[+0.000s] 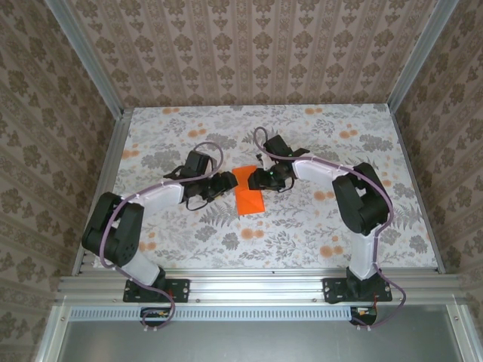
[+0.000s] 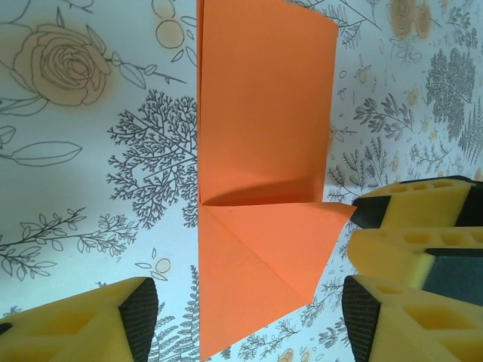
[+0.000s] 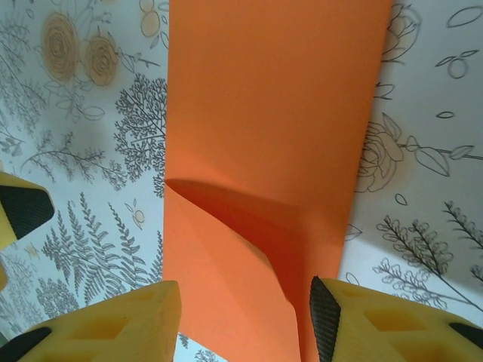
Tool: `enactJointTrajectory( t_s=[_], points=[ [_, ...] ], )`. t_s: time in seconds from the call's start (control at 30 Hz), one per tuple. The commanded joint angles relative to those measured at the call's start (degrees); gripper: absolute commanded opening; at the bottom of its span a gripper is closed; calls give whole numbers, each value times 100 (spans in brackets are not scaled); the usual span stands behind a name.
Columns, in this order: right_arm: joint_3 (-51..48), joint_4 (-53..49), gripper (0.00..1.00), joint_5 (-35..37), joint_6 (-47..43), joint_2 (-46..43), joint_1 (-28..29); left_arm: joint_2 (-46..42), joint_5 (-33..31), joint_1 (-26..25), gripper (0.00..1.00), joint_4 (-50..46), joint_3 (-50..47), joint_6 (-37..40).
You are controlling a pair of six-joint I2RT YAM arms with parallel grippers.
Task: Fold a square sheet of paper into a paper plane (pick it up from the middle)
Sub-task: Turn over the paper at the center of the table.
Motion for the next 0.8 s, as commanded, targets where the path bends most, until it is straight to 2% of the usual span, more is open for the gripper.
enactJointTrajectory(
  t_s=[0.0,0.13,0.37,0.6,0.77],
  points=[
    [173,-135,48,-374,-337,200,-17,70,239,17,69,304,-76,-153],
    [106,107,39,-538,-347,299,-94,212,505,8,70,627,-175,-238],
    [-151,737,13,-1152,-13,445,-312,488,844,-49,73,1188,-308,-252],
    [-727,2072,8,-1920,1155,452,-645,804,1079,-109,75,1905,-503,-374],
    [-995,2472,8,-2004,1598,456,-761,988,1033,-233,72,2000,-369,-349]
  ],
)
